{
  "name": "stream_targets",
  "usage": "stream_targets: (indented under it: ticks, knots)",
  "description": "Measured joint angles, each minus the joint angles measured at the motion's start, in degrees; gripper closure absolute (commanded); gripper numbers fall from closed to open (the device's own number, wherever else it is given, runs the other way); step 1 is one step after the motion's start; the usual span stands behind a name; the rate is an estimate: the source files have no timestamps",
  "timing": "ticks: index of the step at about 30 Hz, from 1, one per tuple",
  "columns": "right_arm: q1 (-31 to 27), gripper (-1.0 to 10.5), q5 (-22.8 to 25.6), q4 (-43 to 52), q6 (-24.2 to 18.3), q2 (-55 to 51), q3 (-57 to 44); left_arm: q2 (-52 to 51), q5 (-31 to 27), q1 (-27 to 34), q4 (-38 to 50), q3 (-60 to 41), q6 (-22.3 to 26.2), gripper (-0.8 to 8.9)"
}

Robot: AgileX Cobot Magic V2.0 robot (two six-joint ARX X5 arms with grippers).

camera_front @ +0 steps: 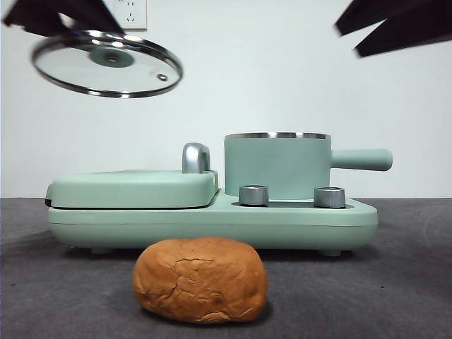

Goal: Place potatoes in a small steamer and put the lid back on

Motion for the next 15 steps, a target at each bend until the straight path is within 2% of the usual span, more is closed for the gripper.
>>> stream_targets:
  ticks: [8,15]
  knots:
    - [12.6,5.6,6.4,0.3,-1.3,10.3,0.0,-8.3,-0.8,2.5,-1.0,-3.5,-2.1,7.98]
    - [18.0,5.6,7.5,5.6,-1.5,20.5,0.1,-9.4,-0.8,3.3,-1.4,-3.5,-2.4,7.98]
